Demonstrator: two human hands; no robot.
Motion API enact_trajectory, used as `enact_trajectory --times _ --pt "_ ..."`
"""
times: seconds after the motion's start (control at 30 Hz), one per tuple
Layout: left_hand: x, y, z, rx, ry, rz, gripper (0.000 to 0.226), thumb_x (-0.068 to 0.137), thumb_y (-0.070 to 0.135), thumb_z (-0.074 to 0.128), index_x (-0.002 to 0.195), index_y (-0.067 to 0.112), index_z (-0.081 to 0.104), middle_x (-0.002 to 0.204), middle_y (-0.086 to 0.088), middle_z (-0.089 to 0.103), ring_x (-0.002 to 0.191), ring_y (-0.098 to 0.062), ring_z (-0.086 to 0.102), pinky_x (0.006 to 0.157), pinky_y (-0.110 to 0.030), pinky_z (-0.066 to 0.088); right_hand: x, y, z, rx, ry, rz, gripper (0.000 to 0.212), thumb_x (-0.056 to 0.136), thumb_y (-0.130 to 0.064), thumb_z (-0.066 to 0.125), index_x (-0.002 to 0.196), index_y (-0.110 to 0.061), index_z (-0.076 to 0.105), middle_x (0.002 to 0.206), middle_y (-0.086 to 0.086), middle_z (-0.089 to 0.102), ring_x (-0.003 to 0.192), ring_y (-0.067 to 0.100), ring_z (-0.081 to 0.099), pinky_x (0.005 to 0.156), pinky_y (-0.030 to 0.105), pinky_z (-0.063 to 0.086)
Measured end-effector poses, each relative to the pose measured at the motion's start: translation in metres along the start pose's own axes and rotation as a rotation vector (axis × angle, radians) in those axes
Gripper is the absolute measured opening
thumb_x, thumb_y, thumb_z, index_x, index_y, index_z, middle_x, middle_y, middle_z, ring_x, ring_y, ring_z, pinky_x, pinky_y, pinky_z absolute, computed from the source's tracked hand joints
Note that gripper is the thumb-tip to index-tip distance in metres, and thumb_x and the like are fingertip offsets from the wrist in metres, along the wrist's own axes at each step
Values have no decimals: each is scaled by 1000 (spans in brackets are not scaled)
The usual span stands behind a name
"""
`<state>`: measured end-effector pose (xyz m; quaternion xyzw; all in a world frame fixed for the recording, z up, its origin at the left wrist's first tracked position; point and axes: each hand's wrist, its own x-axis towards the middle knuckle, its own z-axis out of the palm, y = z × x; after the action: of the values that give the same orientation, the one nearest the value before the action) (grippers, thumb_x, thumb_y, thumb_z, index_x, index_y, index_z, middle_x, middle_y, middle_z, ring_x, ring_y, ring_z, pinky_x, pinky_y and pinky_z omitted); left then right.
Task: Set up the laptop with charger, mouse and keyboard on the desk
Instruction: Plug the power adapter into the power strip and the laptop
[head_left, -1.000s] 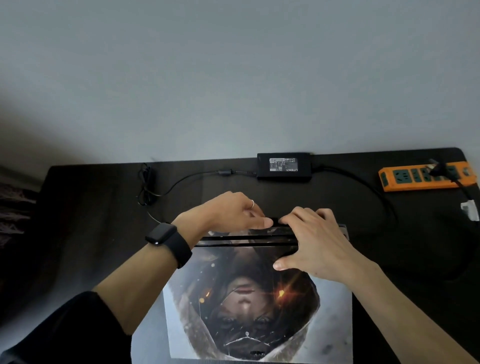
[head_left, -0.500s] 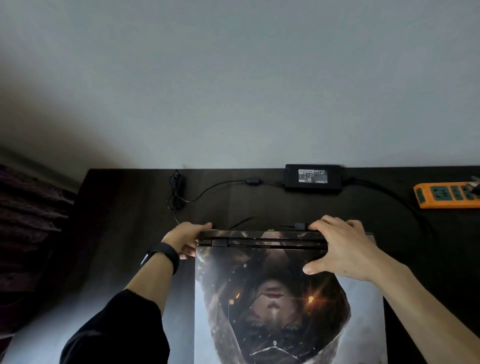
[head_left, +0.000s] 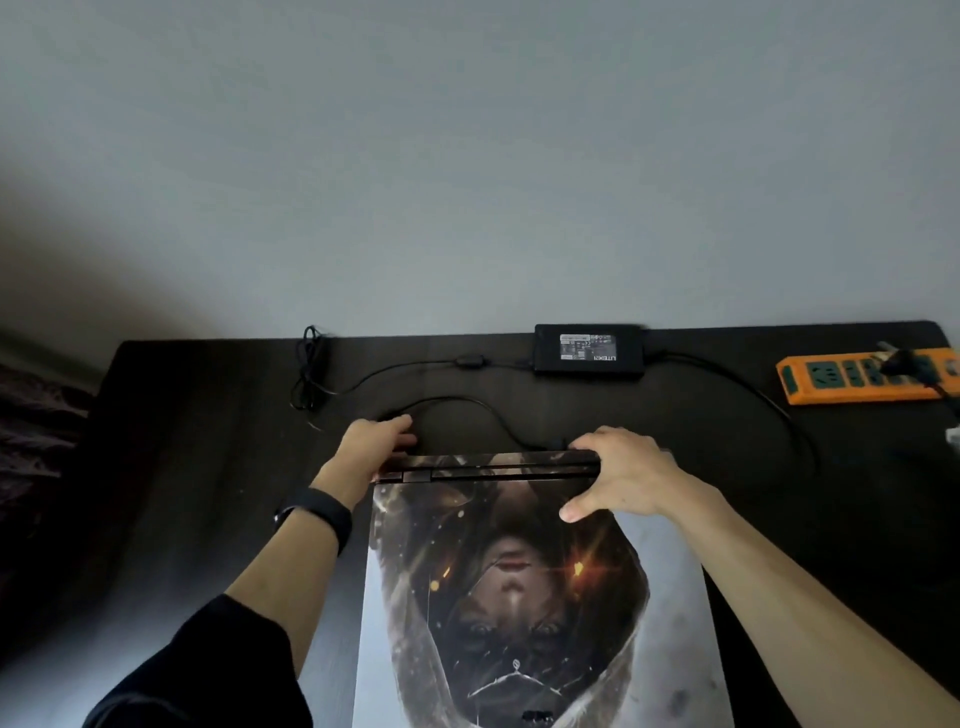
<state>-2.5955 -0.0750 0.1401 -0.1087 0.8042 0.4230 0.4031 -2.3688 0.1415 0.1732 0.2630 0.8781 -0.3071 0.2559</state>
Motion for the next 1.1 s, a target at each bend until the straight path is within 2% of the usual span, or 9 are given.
enact_trajectory --times 0.07,0.17,0.23,0.37,0.5,0.67,0.83,0.93,1.1 --pt "-3 -7 9 167 104 80 30 89 37 67 101 9 68 106 -9 72 97 -26 66 92 -39 53 3 3 3 0 9 0 100 60 -63 84 146 -29 47 140 -5 50 137 21 32 100 43 35" --pt "-19 -18 27 310 285 121 47 88 36 62 128 12 56 123 -6 64 108 -24 58 92 -36 47 2 9 11 0 44 -14 97 58 -67 82 142 -30 51 137 -8 38 131 19 31 99 45 40" --pt "-31 -25 46 465 386 166 52 90 36 57 136 15 49 136 -9 53 126 -30 45 104 -43 38 -2 13 17 10 116 -30 89 59 -66 82 136 -29 56 135 -8 28 127 18 31 95 40 41" --pt "-48 -42 85 794 485 362 50 91 44 53 134 19 53 142 -10 45 137 -31 29 112 -50 21 -10 21 33 44 226 -33 86 66 -68 76 140 -33 51 144 -7 31 133 19 32 109 41 34" --pt "-64 -53 125 867 443 617 39 92 40 55 123 17 64 133 -8 56 131 -31 43 110 -54 28 -28 33 58 131 420 -26 81 77 -65 69 144 -27 47 152 -4 32 142 20 29 118 44 31" --pt "-100 -59 169 926 334 803 53 86 44 49 131 17 56 134 -6 54 128 -28 47 108 -55 30 -70 52 83 301 633 89 53 91 -38 68 140 -23 51 151 -5 36 141 12 32 111 25 35" --pt "-128 -69 204 1109 55 1056 57 85 44 54 138 21 50 142 -5 49 136 -26 40 113 -55 25 -127 86 103 563 813 299 34 91 -22 71 122 -30 60 124 -16 55 108 -6 57 93 25 55" --pt "-139 -66 229 1121 -20 1134 56 88 42 54 140 23 47 143 -3 47 136 -24 41 113 -56 28 -156 113 103 692 939 425 23 91 -16 70 109 -30 64 106 -16 63 94 -2 62 84 26 58" --pt "-159 -40 283 1028 -16 1293 53 88 44 53 137 24 49 140 0 49 133 -21 43 111 -51 32 -170 191 68 699 1152 586 31 89 -22 71 117 -22 58 112 -2 59 85 6 60 74 22 51"
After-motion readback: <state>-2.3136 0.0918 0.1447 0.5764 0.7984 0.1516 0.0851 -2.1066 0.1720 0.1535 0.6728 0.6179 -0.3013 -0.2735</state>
